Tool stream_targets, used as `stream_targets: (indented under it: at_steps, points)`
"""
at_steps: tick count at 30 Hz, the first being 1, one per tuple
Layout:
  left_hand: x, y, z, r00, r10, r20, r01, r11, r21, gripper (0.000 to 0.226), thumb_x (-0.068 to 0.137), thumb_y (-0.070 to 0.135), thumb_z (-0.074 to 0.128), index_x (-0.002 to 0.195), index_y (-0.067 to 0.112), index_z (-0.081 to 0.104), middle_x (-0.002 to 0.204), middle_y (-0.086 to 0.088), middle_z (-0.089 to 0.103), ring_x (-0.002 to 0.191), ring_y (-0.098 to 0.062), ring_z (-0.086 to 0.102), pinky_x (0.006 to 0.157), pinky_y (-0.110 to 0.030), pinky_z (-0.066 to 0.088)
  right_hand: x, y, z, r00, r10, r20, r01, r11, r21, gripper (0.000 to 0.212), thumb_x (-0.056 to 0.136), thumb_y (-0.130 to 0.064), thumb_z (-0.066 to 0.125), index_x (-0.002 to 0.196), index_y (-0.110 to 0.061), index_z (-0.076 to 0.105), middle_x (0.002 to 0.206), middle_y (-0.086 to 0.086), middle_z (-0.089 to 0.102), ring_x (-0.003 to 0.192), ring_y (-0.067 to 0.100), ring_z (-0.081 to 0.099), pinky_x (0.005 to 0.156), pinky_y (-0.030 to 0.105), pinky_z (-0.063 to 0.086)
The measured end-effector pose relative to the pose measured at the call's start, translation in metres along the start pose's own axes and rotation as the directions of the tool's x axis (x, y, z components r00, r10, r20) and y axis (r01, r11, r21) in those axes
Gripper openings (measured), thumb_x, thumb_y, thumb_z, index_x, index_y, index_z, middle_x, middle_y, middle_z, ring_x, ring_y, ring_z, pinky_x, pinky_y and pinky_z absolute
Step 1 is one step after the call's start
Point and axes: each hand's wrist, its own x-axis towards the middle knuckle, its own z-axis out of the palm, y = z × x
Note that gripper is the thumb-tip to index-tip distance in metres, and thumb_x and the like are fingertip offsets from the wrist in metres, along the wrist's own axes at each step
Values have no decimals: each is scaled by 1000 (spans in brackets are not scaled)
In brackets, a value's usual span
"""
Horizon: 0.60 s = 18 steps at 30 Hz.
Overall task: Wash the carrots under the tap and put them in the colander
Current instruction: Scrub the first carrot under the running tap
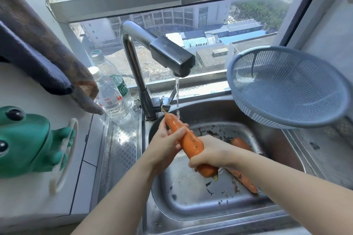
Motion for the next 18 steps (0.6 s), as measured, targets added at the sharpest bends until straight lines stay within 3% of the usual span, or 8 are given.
stream_targets:
  at_steps: [3, 5, 9, 12, 16, 18]
  points:
    - [11, -6, 12, 976, 98, -192, -77, 991, 110, 32, 99, 21, 48, 130, 22, 38, 101, -8, 60, 84, -21, 66, 76, -36, 57, 6, -3, 10, 993, -27, -117, 11, 991, -131, 24, 65, -13, 70, 74, -12, 48, 66, 4, 54, 54, 16, 54, 54, 30, 48]
    - [15, -6, 13, 972, 99, -214, -76, 991, 110, 24, 102, 27, 41, 125, 23, 41, 97, -8, 60, 81, -21, 66, 76, -37, 56, 7, -3, 10, 994, -24, -105, 13, 995, -104, 25, 63, -14, 71, 76, -12, 49, 68, 5, 55, 57, 17, 55, 58, 33, 49]
    - [4, 0, -5, 1000, -18, -13, 18, 999, -44, 37, 97, 18, 47, 132, 24, 39, 118, -13, 60, 102, -27, 64, 79, -38, 57, 3, 1, 7, 1000, -18, -5, 18, 995, 99, 21, 69, -4, 70, 79, -10, 53, 69, 9, 59, 63, 22, 61, 67, 43, 51]
    - [-3, -1, -11, 997, 19, 70, -19, 1000, 9, 49, 87, 2, 62, 122, 32, 44, 120, -12, 56, 107, -26, 60, 79, -34, 56, 2, 1, 12, 999, -36, -15, 37, 997, 71, 20, 67, -5, 69, 77, -12, 53, 69, 7, 58, 63, 20, 61, 66, 41, 51]
    - [3, -6, 5, 979, 139, -148, -108, 974, 201, 47, 98, 18, 50, 140, 24, 31, 107, -7, 59, 89, -18, 66, 76, -31, 56, 3, -4, 17, 994, -62, -88, 55, 995, -79, 23, 66, -12, 70, 70, -15, 48, 64, 1, 53, 55, 13, 52, 55, 27, 45]
    - [7, -6, 14, 953, 163, -256, -111, 972, 205, 33, 102, 29, 41, 134, 23, 35, 99, -7, 60, 79, -17, 66, 71, -30, 56, 3, -7, 17, 995, -56, -83, 50, 996, -79, 22, 67, -11, 70, 72, -14, 48, 66, 4, 54, 56, 15, 54, 55, 28, 47]
